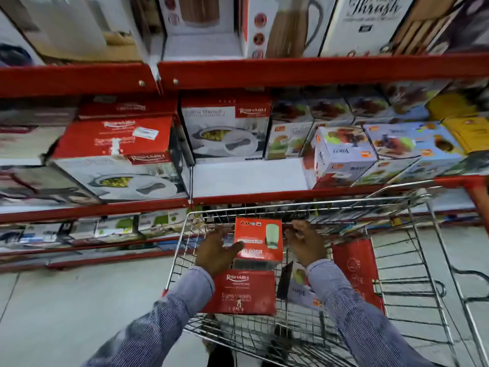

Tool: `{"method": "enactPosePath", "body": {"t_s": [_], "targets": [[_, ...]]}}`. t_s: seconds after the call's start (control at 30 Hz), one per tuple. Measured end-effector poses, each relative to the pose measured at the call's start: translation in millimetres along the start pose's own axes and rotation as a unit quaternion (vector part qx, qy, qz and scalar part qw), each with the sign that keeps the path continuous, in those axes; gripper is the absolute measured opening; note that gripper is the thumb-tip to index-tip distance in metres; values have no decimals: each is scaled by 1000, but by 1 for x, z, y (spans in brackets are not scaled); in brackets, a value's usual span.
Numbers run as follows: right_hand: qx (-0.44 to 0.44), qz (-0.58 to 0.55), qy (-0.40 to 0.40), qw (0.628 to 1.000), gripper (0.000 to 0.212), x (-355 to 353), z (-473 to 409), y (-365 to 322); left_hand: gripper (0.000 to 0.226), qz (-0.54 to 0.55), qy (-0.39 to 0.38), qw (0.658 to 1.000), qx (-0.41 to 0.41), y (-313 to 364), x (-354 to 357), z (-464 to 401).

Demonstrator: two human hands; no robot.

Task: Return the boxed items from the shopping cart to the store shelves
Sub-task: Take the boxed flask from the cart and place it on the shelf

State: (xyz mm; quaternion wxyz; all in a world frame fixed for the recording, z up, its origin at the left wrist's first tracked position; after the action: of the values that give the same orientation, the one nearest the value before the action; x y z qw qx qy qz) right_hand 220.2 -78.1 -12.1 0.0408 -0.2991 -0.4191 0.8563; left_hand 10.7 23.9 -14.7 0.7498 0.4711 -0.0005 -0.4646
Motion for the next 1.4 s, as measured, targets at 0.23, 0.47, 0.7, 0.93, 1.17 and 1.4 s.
{"method": "enactPosePath", "body": {"t_s": [0.23,0.47,0.7,0.93,1.17,1.4], "targets": [[176,19,-163,971,50,46,-45,68,70,66,-86,984,-140,-56,56,-72],[178,-71,-159,968,46,58,-48,74,73,82,-95,979,-158,-56,62,-73],[91,-94,-126,983,35,45,-35,98,29,203,-49,971,-117,-29,45,-31],[-80,-149,-35,985,24,-12,43,-14,26,282,-6,959,21,26,4,28],[-254,-197,-8,947,46,-75,81,-129,54,255,64,938,227,118,-80,92],[-401,-178,38,898,50,-125,107,-242,64,152,182,903,359,201,-151,140]]}}
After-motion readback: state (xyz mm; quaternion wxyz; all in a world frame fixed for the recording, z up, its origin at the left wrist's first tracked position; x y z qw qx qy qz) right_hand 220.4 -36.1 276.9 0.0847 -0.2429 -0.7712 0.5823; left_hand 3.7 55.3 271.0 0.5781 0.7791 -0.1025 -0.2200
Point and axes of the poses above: each hand's wrist, its own z-axis away from the middle knuckle, its own x-axis out of the palm, y = z × x, the point moved 3 cm from there along -z, towards the middle knuckle, and after that the axes turned 8 degrees about -y, right-handed, at the moved point
